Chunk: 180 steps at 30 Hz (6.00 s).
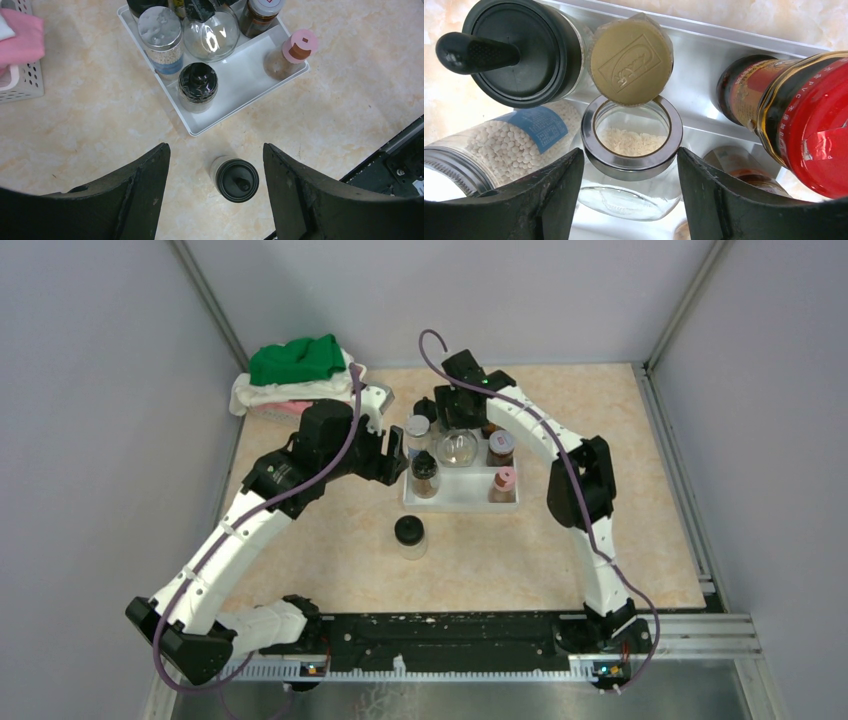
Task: Organize the condiment bottles
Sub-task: Adjust the bottle in the storage box.
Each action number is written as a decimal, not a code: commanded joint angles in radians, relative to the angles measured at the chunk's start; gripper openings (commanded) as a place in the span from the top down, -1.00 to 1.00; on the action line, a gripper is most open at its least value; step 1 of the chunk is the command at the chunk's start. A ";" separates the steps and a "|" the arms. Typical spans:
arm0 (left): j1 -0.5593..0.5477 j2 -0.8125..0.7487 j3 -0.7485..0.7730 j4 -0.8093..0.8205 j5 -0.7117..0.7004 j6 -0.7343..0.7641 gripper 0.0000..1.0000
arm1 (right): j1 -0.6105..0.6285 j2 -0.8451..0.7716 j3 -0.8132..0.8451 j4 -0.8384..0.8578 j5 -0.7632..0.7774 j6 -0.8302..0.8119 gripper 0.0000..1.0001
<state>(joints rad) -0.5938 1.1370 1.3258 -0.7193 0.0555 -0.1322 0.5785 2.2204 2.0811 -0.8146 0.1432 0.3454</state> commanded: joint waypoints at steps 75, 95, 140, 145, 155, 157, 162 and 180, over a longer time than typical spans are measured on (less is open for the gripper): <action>-0.005 -0.115 -0.193 0.083 0.094 -0.039 -0.49 | 0.208 -0.316 -1.055 1.350 0.552 -0.118 1.00; -0.009 -0.115 -0.253 0.125 0.106 -0.050 -0.49 | 0.233 -0.228 -1.084 1.680 0.689 -0.387 1.00; -0.017 -0.125 -0.280 0.147 0.097 -0.057 -0.49 | 0.227 -0.183 -0.938 1.406 0.633 -0.200 1.00; -0.017 -0.122 -0.283 0.153 0.096 -0.054 -0.49 | 0.221 -0.176 -0.939 1.444 0.647 -0.229 1.00; -0.016 -0.103 -0.288 0.167 0.097 -0.044 -0.49 | 0.217 -0.175 -1.089 1.891 0.651 -0.397 1.00; -0.017 -0.100 -0.295 0.173 0.099 -0.043 -0.49 | 0.217 -0.160 -1.088 1.938 0.644 -0.433 1.00; -0.018 -0.095 -0.310 0.189 0.105 -0.047 -0.49 | 0.218 -0.146 -1.107 2.031 0.632 -0.487 1.00; -0.017 -0.092 -0.327 0.217 0.108 -0.050 -0.49 | 0.218 -0.089 -1.009 2.015 0.691 -0.576 0.91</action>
<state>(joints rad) -0.6060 1.0393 0.9920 -0.5560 0.1501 -0.1818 0.8112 2.1124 1.0161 1.2236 0.7933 -0.2146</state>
